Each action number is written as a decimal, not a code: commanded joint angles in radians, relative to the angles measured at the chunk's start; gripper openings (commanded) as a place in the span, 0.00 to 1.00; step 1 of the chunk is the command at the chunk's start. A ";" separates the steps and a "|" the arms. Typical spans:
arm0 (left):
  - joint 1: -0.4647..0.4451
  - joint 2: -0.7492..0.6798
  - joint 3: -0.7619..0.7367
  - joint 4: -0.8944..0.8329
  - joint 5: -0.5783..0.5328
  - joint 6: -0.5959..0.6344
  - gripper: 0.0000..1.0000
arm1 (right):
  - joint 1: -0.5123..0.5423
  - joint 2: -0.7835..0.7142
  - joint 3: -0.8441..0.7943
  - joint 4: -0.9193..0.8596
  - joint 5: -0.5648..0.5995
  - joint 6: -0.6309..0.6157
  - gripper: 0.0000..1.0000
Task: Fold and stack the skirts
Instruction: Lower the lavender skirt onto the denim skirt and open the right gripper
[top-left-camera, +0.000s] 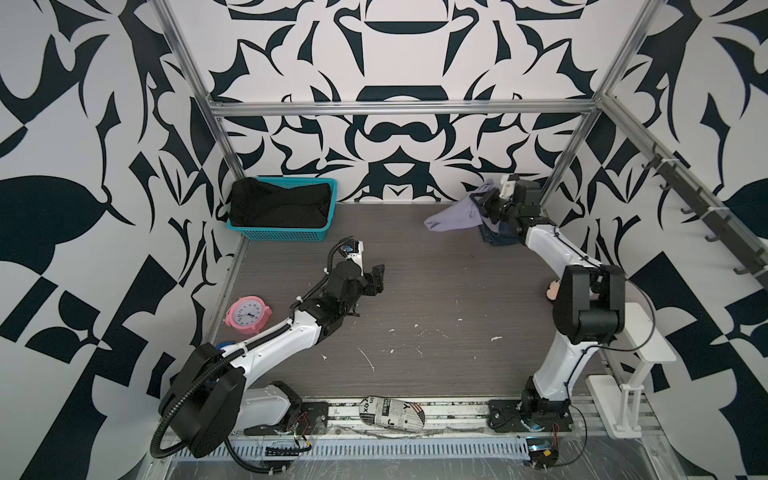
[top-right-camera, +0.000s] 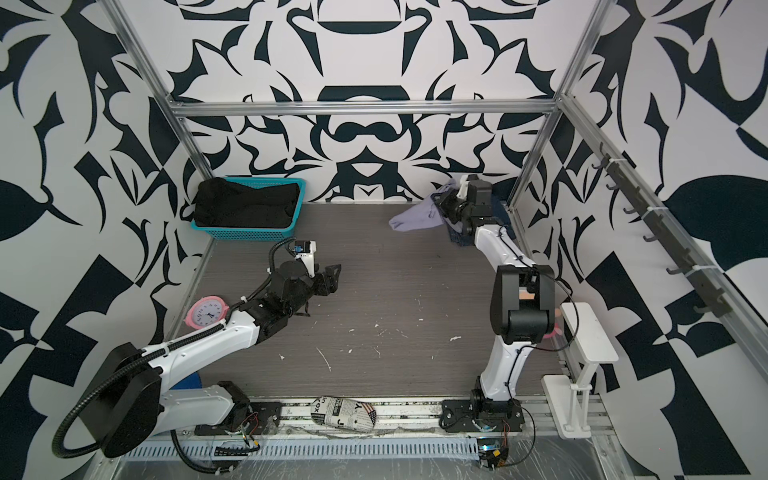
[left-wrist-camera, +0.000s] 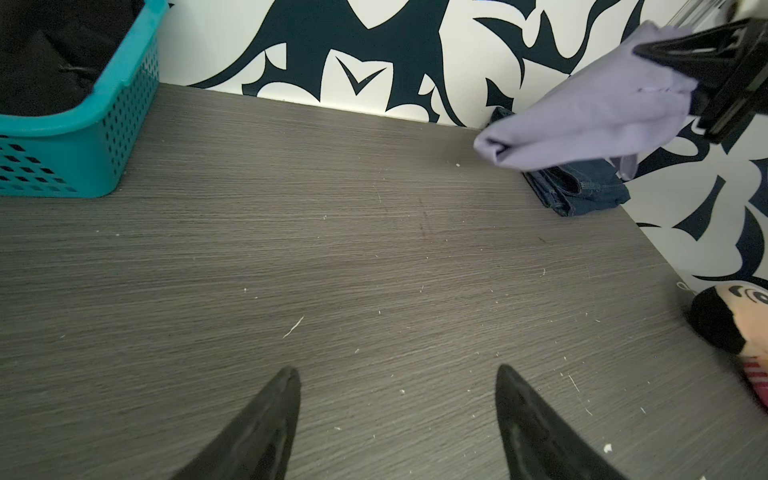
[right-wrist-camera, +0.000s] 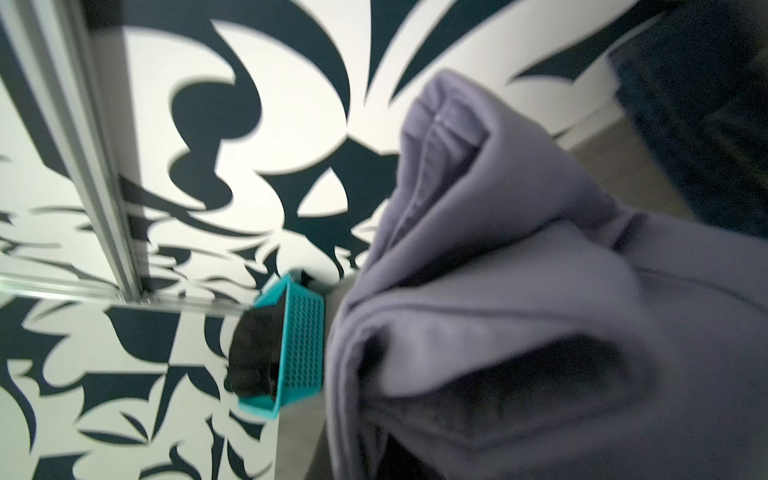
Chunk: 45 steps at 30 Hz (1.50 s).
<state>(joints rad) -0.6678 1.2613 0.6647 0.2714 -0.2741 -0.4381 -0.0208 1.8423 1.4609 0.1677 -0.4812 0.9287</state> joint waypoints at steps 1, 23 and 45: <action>0.002 -0.025 0.001 0.001 -0.016 -0.001 0.76 | -0.040 -0.044 0.007 0.178 0.170 0.138 0.00; 0.002 -0.048 0.006 -0.059 -0.021 0.022 0.76 | -0.112 0.150 0.280 0.186 0.565 -0.099 0.00; 0.002 -0.086 0.011 -0.114 -0.020 0.024 0.75 | -0.080 0.281 0.281 0.162 0.653 -0.180 0.00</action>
<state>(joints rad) -0.6678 1.2030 0.6632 0.1734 -0.2916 -0.4179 -0.1165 2.1620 1.7538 0.2428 0.1314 0.7807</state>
